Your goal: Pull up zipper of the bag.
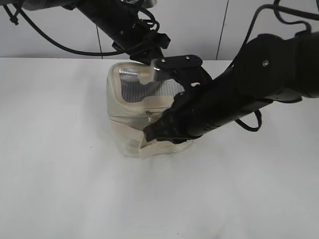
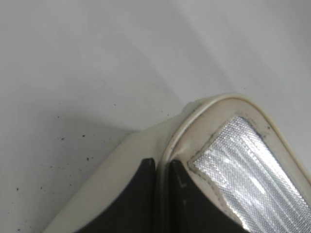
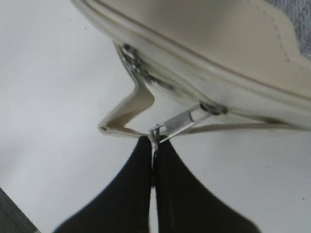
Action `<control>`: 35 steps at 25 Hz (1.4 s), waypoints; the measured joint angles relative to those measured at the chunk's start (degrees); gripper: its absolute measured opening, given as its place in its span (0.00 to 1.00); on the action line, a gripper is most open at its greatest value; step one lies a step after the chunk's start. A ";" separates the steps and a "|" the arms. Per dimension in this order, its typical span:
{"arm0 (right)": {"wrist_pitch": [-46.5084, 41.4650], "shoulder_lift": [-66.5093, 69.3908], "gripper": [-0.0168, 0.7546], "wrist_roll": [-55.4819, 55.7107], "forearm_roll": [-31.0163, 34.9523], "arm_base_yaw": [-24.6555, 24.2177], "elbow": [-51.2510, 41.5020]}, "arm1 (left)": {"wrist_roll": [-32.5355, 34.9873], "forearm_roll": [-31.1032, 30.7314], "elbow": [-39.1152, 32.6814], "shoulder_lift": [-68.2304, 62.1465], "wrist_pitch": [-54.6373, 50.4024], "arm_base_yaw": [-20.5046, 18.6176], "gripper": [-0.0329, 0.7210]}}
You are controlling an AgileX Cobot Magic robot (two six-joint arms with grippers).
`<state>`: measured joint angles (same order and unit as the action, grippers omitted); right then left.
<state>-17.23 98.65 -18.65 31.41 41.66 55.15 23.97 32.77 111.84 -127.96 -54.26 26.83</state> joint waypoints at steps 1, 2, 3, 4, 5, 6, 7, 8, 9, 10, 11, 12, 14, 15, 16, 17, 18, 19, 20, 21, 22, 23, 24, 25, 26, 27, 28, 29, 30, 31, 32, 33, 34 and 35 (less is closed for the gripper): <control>0.74 0.45 0.03 0.05 0.74 0.30 0.83 | 0.00 -0.06 0.00 0.00 0.09 0.00 0.10; 1.01 1.41 0.03 0.05 1.03 0.71 2.23 | 0.00 -0.06 0.00 0.00 0.10 0.00 0.10; 1.01 2.75 0.03 0.05 1.25 1.18 3.69 | 0.00 -0.12 0.00 0.00 0.16 0.00 0.10; 0.75 4.06 0.03 0.12 1.36 1.75 5.64 | 0.00 -0.12 0.00 0.00 0.30 0.00 0.10; 0.31 5.71 0.03 0.06 1.40 2.57 7.60 | 0.00 -0.12 0.00 -0.05 0.44 0.00 0.10; -0.03 7.17 0.03 -0.20 1.40 3.43 9.41 | 0.00 -0.12 0.00 -0.06 0.45 0.00 0.10; -0.62 8.33 0.03 -0.61 1.34 4.09 10.79 | 0.00 -0.12 0.00 -0.11 0.50 0.00 0.10; -1.41 8.94 0.03 -1.04 1.19 4.47 12.18 | 0.06 -0.12 0.00 -0.11 0.50 0.00 0.10; -2.13 9.28 0.03 -1.18 1.05 4.65 13.05 | 0.16 -0.18 0.00 -0.11 0.50 0.00 0.10; -3.10 9.35 0.03 -1.12 0.64 4.56 13.35 | 0.23 -0.24 0.00 -0.11 0.50 0.00 0.10; -4.52 9.35 0.03 -0.62 0.02 4.25 13.58 | 0.23 -0.24 0.00 -0.11 0.50 0.00 0.10; -6.32 9.35 0.04 0.45 -0.78 3.66 13.80 | 0.23 -0.24 0.00 -0.11 0.50 0.00 0.10; -10.75 9.35 0.10 1.91 -2.86 1.69 13.85 | 0.14 -0.19 0.00 -0.11 0.80 0.00 0.11; -13.58 9.35 0.17 2.21 -3.36 0.65 13.85 | -0.12 -0.19 0.00 -0.11 1.06 0.00 0.14; -15.94 9.25 0.27 2.34 -3.61 -0.74 13.85 | -0.39 0.05 0.00 -0.11 1.68 -0.06 0.18; -18.30 8.96 0.40 2.39 -4.10 -2.31 13.85 | -0.50 0.18 0.07 -0.11 2.18 -0.20 0.25; -20.29 8.40 0.52 2.45 -4.97 -3.65 13.85 | -0.68 0.18 0.18 -0.06 2.27 -0.37 0.33; -22.10 7.45 0.60 2.45 -5.95 -5.13 13.85 | -0.82 0.18 0.18 0.00 2.07 -0.51 0.39; -23.46 6.15 0.67 2.49 -7.30 -6.53 13.85 | -0.88 0.13 0.18 0.07 1.77 -0.64 0.44; -24.85 4.86 0.71 2.56 -8.52 -7.65 13.85 | -0.88 0.13 0.18 0.14 1.22 -0.77 0.47; -25.72 3.14 0.72 2.62 -9.19 -8.84 13.45 | -0.88 0.18 0.18 0.45 0.75 -1.01 0.48; -26.23 1.19 0.72 2.63 -9.50 -10.02 12.76 | -0.88 0.13 0.13 1.00 0.22 -1.13 0.47; -26.59 -0.87 0.72 2.67 -9.66 -11.18 11.96 | -0.88 0.08 0.00 1.67 -0.32 -1.32 0.45; -26.78 -2.63 0.71 2.78 -9.78 -12.13 10.71 | -0.88 0.02 -0.36 2.90 -0.59 -1.62 0.44; -26.90 -4.81 0.70 3.02 -9.82 -13.20 9.13 | -0.88 0.02 -1.12 4.48 -0.70 -1.83 0.43; -26.93 -7.00 0.70 3.38 -9.82 -14.29 7.32 | -0.88 0.02 -2.14 6.27 -0.65 -2.02 0.42; -26.98 -8.89 0.70 3.80 -9.89 -15.19 5.64 | -0.93 0.02 -3.93 8.01 -0.46 -2.28 0.41; -27.11 -11.23 0.69 4.25 -9.97 -16.22 3.50 | -0.93 0.02 -6.39 10.28 -0.10 -2.53 0.41; -27.19 -13.61 0.69 4.70 -10.03 -17.17 1.33 | -0.93 0.07 -8.99 12.90 0.86 -2.71 0.41; -27.32 -16.14 0.69 5.29 -10.12 -17.98 -0.79 | -0.93 -0.06 -12.73 15.77 2.21 -2.85 0.41; -27.58 -18.30 0.69 6.10 -10.38 -18.53 -2.43 | -0.93 -0.48 -16.94 18.43 4.01 -2.92 0.40; -27.87 -21.02 0.69 6.72 -10.51 -18.98 -4.22 | -0.93 -1.27 -21.46 21.93 5.70 -2.96 0.40; -28.30 -23.79 0.69 7.11 -10.69 -19.16 -5.81 | -0.93 -2.14 -25.36 25.81 7.69 -3.10 0.40; -28.89 -26.18 0.69 7.60 -10.83 -19.23 -6.97 | -0.93 -2.87 -30.14 29.32 9.51 -3.23 0.40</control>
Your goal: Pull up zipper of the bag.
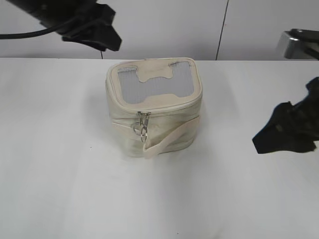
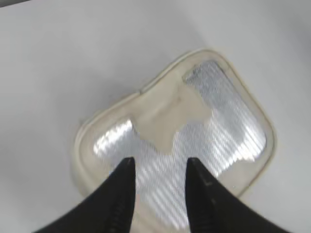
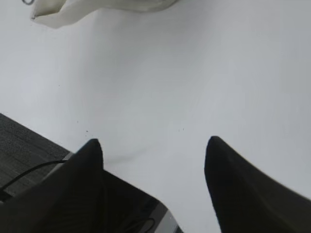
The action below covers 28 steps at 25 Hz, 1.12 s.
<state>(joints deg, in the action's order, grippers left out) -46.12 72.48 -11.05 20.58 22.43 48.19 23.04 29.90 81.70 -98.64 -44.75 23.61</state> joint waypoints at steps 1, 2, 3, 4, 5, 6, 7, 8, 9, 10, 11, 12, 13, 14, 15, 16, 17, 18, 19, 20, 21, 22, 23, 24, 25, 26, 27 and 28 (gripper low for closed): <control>-0.88 -2.84 0.69 0.55 -0.14 0.00 -1.18 | -0.12 -0.41 -4.76 4.45 1.66 -0.08 0.40; -1.82 -5.70 0.69 1.11 -0.48 0.00 -2.14 | -0.63 -0.98 -9.47 9.20 2.89 -0.21 0.40; -2.97 -8.59 0.69 1.78 -1.21 0.00 -3.02 | -1.33 -1.98 -13.25 14.21 4.21 -0.39 0.40; -4.22 -10.98 0.69 2.51 -2.34 0.00 -3.65 | -2.58 -3.17 -18.27 19.43 5.17 -0.46 0.40; -5.27 -13.91 0.69 3.36 -3.45 0.00 -4.39 | -4.22 -4.32 -21.68 23.98 5.59 -0.46 0.40; -6.86 -16.95 0.69 3.89 -4.75 0.00 -5.12 | -6.46 -5.88 -24.88 29.65 5.71 -0.46 0.40; -8.65 -19.59 0.69 4.38 -6.03 0.00 -5.79 | -8.69 -7.82 -28.54 34.55 5.28 -0.46 0.40; -10.28 -22.83 0.69 4.70 -6.98 0.00 -6.70 | -11.57 -9.67 -31.89 40.57 4.37 -0.46 0.40; -11.41 -26.28 0.69 4.95 -8.17 0.00 -7.79 | -14.78 -12.08 -34.87 46.85 3.45 -0.46 0.40; -12.56 -30.60 0.69 5.36 -9.26 0.00 -9.03 | -18.01 -14.64 -37.08 53.26 1.73 -0.46 0.40; -13.40 -33.56 0.69 5.92 -10.26 0.00 -10.13 | -20.30 -17.02 -39.19 59.32 -0.52 -0.46 0.40; -14.02 -37.17 0.69 6.37 -11.20 0.00 -11.58 | -22.59 -18.87 -40.71 64.96 -2.92 -0.46 0.40; -14.59 -41.00 0.69 6.50 -12.28 0.00 -13.00 | -24.21 -20.99 -41.71 70.11 -6.17 -0.46 0.40; -14.94 -44.28 0.69 6.67 -13.20 0.00 -14.11 | -25.22 -23.15 -42.58 74.21 -9.80 -0.46 0.40; -15.12 -48.24 0.69 6.80 -13.90 0.00 -15.30 | -25.83 -24.87 -43.06 78.89 -13.59 -0.46 0.40; -15.23 -52.07 0.70 6.92 -14.46 0.00 -16.43 | -26.25 -26.78 -43.35 83.24 -16.62 -0.46 0.40; -15.28 -55.73 0.72 6.92 -14.78 0.00 -17.51 | -26.51 -28.57 -43.48 87.25 -20.12 -0.46 0.40; -15.20 -58.64 0.74 7.15 -15.01 0.00 -18.19 | -26.66 -30.22 -43.69 90.33 -22.52 -0.46 0.40; -14.83 -61.86 0.75 7.43 -15.04 0.00 -18.83 | -26.73 -30.90 -44.04 93.80 -23.56 -0.46 0.40; -14.56 -64.64 0.76 7.81 -15.18 0.00 -19.15 | -26.73 -31.82 -44.73 96.77 -24.30 -0.46 0.41; -14.50 -66.57 0.77 8.43 -15.77 0.00 -19.29 | -26.73 -32.23 -45.40 98.31 -25.14 -0.46 0.43; -14.15 -68.44 0.77 8.94 -15.94 0.00 -19.34 | -26.73 -32.29 -46.35 98.81 -25.22 -0.46 0.44; -14.17 -69.87 0.77 9.28 -16.16 0.00 -19.32 | -26.67 -31.90 -47.44 98.43 -25.00 -0.46 0.46; -14.09 -70.75 0.78 9.43 -16.36 0.00 -19.32 | -26.25 -30.98 -48.14 97.80 -23.77 -0.46 0.47; -14.09 -71.54 0.78 9.55 -16.52 0.00 -19.32 | -25.45 -29.90 -48.93 97.47 -21.53 -0.46 0.48; -14.05 -72.23 0.78 9.66 -16.60 0.00 -19.32 | -24.04 -28.73 -49.75 97.26 -19.21 -0.46 0.49; -14.05 -72.69 0.78 9.72 -16.65 0.00 -19.32 | -23.04 -27.35 -50.46 97.24 -17.76 -0.46 0.49; -14.05 -72.84 0.78 9.79 -16.65 0.00 -19.43 | -22.21 -26.45 -50.76 97.24 -16.86 -0.46 0.49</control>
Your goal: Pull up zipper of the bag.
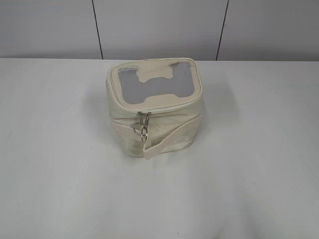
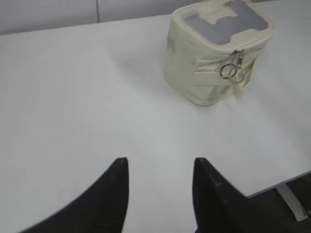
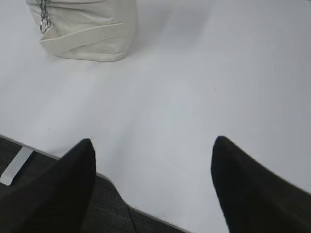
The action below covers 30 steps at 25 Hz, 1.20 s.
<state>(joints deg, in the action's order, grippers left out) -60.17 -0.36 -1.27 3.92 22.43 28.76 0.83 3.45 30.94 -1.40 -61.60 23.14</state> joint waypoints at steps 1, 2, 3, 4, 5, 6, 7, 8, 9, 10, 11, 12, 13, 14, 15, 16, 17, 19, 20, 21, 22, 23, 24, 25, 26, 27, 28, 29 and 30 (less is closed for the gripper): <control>0.00 0.00 0.78 0.06 -0.01 0.00 -0.08 | 0.36 0.41 -0.07 0.00 0.45 0.00 0.49; 0.00 0.00 0.78 0.10 -0.06 0.00 -0.14 | 0.54 0.70 -0.07 0.00 0.75 0.00 0.49; 0.00 0.00 0.78 0.10 -0.06 0.00 -0.14 | 0.68 0.84 -0.07 0.00 0.91 0.00 0.49; 0.00 0.00 0.78 0.10 -0.06 0.00 -0.14 | 0.76 0.92 -0.07 0.00 0.96 0.00 0.49; 0.00 0.00 0.78 0.10 -0.12 0.00 -0.14 | 0.82 0.92 -0.07 0.00 0.96 0.00 0.49; 0.00 0.00 0.78 0.10 -0.24 0.00 -0.14 | 0.94 0.92 -0.07 0.00 1.03 0.00 0.49; 0.00 0.00 0.78 0.10 -0.24 0.00 -0.14 | 0.94 0.92 -0.07 0.00 1.03 0.00 0.49; 0.00 0.00 0.78 0.10 -0.24 0.00 -0.14 | 1.01 0.92 -0.07 0.00 1.03 0.00 0.49; 0.00 0.00 0.78 0.10 -0.28 0.00 -0.14 | 1.06 0.92 -0.07 0.00 1.03 0.00 0.49; 0.00 0.00 0.78 0.10 -0.28 0.00 -0.14 | 1.06 0.92 -0.07 0.00 1.07 0.00 0.49; 0.00 0.00 0.78 0.10 -0.28 0.00 -0.14 | 1.11 0.92 -0.07 0.00 1.14 0.00 0.49; 0.00 0.00 0.78 0.10 -0.28 0.00 -0.14 | 1.11 0.92 -0.07 0.00 1.14 0.00 0.49; 0.00 0.00 0.78 0.12 -0.28 0.00 -0.14 | 1.11 0.92 -0.07 0.00 1.14 0.00 0.49; 0.00 0.00 0.78 0.12 -0.28 -0.16 -0.19 | 1.11 0.92 -0.07 0.00 1.15 0.00 0.49; 0.00 0.00 0.78 0.12 -0.23 -0.56 -0.19 | 1.11 0.92 -0.07 0.00 1.21 -0.24 0.49; 0.00 0.00 0.78 0.12 -0.12 -1.49 -0.19 | 1.11 0.92 -0.07 0.00 1.21 -0.91 0.49; 0.00 0.00 0.78 0.12 0.01 -2.80 -0.19 | 1.11 0.94 -0.07 0.00 1.21 -2.01 0.48; 0.00 0.00 0.78 0.17 0.19 -7.68 -0.19 | 1.11 1.00 -0.07 0.06 1.27 -6.51 0.47; 0.00 0.00 0.78 0.17 0.19 -10.68 -0.19 | 1.11 1.00 -0.07 0.31 1.28 -9.49 0.47; 0.06 0.00 0.78 0.17 0.21 -13.19 -0.19 | 1.11 1.00 -0.07 0.95 1.42 -12.09 0.46; 0.06 0.00 0.78 0.17 0.21 -15.99 -0.19 | 1.11 1.00 -0.07 1.45 1.42 -15.18 0.46; 0.06 0.00 0.77 0.17 0.26 -18.27 -0.19 | 1.11 1.00 -0.07 1.73 1.42 -17.67 0.46; 0.12 0.00 0.77 0.17 0.26 -19.74 -0.19 | 1.11 1.00 -0.07 1.73 1.42 -19.08 0.46; 0.12 0.00 0.77 0.17 0.26 -20.70 -0.19 | 1.11 1.00 -0.07 1.73 1.42 -20.04 0.46; 0.16 0.00 0.77 0.23 0.26 -21.00 -0.19 | 1.11 1.00 -0.07 1.73 1.42 -20.27 0.46; 0.16 0.00 0.76 0.23 0.26 -21.16 -0.19 | 1.11 1.00 -0.07 1.73 1.42 -20.27 0.45; 0.16 0.00 0.76 0.23 0.26 -21.16 -0.19 | 1.11 1.00 -0.07 1.73 1.42 -20.09 0.44; 0.16 0.00 0.76 0.29 0.27 -21.21 -0.19 | 1.11 1.00 -0.07 1.73 1.42 -20.02 0.44; 0.16 0.00 0.76 0.29 0.27 -21.21 -0.19 | 1.11 1.00 -0.07 1.73 1.42 -20.02 0.43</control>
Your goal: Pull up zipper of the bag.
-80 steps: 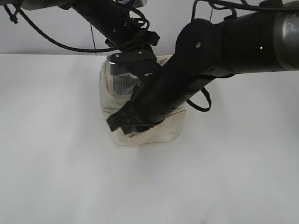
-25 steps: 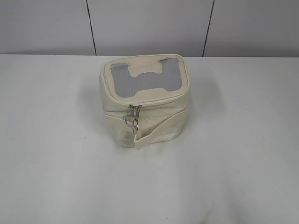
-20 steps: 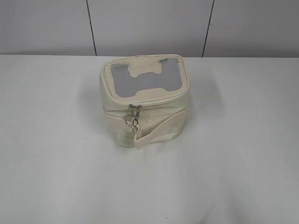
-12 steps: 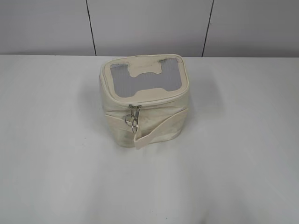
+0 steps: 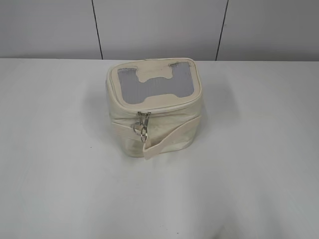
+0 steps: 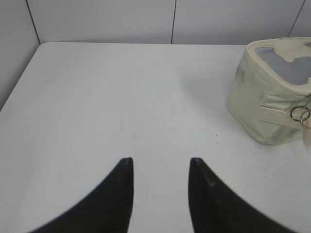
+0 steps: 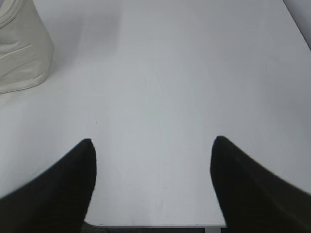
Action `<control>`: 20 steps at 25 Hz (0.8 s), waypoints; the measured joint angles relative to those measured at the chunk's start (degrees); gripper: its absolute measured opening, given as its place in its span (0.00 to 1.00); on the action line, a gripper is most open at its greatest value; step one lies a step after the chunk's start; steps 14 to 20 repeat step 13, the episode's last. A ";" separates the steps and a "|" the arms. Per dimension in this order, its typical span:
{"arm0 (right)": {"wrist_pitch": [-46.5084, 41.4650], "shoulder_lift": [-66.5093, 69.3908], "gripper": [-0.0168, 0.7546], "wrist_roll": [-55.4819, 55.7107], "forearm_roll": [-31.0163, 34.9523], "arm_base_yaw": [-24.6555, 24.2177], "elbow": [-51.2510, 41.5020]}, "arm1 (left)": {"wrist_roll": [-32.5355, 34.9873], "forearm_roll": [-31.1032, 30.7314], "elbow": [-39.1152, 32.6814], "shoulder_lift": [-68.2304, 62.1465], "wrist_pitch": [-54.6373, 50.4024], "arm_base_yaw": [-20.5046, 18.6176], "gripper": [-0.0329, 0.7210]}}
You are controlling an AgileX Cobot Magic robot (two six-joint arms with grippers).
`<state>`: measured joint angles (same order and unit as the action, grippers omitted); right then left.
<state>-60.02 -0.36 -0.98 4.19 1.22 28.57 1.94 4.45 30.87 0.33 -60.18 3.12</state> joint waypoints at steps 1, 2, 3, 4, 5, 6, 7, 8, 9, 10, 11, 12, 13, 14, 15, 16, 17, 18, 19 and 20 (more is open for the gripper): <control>0.00 0.00 0.76 0.00 0.00 0.00 0.00 | 0.00 0.00 0.00 0.00 0.00 0.00 0.43; 0.00 0.00 0.76 0.00 0.00 0.00 0.00 | 0.00 0.00 0.00 0.00 0.00 0.00 0.42; 0.00 0.00 0.76 0.00 0.00 0.00 0.00 | 0.00 0.00 0.00 0.00 0.00 0.00 0.42; 0.00 0.00 0.76 0.00 0.00 0.00 0.00 | 0.00 0.00 0.00 0.00 0.00 0.00 0.42; 0.00 0.00 0.76 0.00 0.00 0.00 0.00 | 0.00 0.00 0.00 0.00 0.00 0.00 0.42; 0.00 0.00 0.76 0.00 0.00 0.00 0.00 | 0.00 0.00 0.00 0.00 0.00 0.00 0.42; 0.00 0.00 0.76 0.00 0.00 0.00 0.00 | 0.00 0.00 0.00 0.00 0.00 0.00 0.42; 0.00 0.00 0.76 0.00 0.00 0.00 0.00 | 0.00 0.00 0.00 0.00 0.00 0.00 0.42; 0.00 0.00 0.76 0.00 0.00 0.00 0.00 | 0.00 0.00 0.00 0.00 0.00 0.00 0.42; 0.00 0.00 0.76 0.00 0.00 0.00 0.00 | 0.00 0.00 0.00 0.00 0.00 0.00 0.42; 0.00 0.00 0.76 0.00 0.00 0.00 0.00 | 0.00 0.00 0.00 0.00 0.00 0.00 0.41; 0.00 0.00 0.75 0.00 0.00 0.00 0.00 | 0.00 0.00 0.00 0.00 0.00 0.00 0.41; 0.00 0.00 0.75 0.00 0.00 0.00 0.00 | 0.00 0.00 0.00 0.00 0.00 0.00 0.41; 0.00 0.00 0.75 0.00 0.00 0.00 0.00 | 0.00 0.00 0.00 0.00 0.00 0.00 0.41; 0.00 0.00 0.75 0.00 0.00 0.00 0.00 | 0.00 0.00 0.00 0.00 0.00 0.00 0.41; 0.00 0.00 0.75 0.00 0.00 0.00 0.00 | 0.00 0.00 0.00 0.00 0.00 0.00 0.41; 0.00 0.00 0.75 0.00 0.00 0.00 0.00 | 0.00 0.00 0.00 0.00 0.00 0.00 0.41; 0.00 0.00 0.75 0.00 0.00 0.00 0.00 | 0.00 0.00 0.00 0.00 0.00 0.00 0.41; 0.00 0.00 0.75 0.00 0.00 0.00 0.00 | 0.00 0.00 0.00 0.00 0.00 0.00 0.41; 0.00 0.00 0.75 0.00 0.00 0.00 0.00 | 0.00 0.00 0.00 0.00 0.00 0.00 0.41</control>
